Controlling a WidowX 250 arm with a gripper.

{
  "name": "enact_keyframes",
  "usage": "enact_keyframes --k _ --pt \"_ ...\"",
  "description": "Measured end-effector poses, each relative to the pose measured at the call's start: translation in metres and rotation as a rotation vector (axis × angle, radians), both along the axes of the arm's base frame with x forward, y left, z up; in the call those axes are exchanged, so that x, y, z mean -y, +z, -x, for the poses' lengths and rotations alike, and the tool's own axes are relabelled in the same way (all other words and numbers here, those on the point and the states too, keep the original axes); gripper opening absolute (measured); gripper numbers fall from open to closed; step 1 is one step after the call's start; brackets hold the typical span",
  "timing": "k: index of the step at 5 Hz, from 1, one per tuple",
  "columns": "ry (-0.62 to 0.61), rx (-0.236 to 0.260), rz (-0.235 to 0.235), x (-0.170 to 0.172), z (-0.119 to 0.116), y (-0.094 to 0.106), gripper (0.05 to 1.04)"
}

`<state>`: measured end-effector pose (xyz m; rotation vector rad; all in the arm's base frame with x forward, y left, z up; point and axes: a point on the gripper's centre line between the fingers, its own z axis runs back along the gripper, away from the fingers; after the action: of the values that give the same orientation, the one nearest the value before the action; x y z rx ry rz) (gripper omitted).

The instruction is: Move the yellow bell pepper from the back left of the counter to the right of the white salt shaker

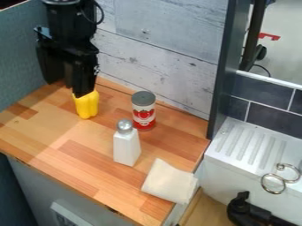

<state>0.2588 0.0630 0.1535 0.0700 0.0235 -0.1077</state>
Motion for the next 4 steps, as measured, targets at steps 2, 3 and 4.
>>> enact_keyframes --k 2,3,4 --pt "-0.008 -0.037 0.007 -0.010 -0.012 -0.007 1.009" --pt "0.027 -0.020 -0.008 -0.027 -0.027 -0.003 1.009" --pt "0.063 -0.031 -0.021 -0.046 -0.039 -0.011 1.009"
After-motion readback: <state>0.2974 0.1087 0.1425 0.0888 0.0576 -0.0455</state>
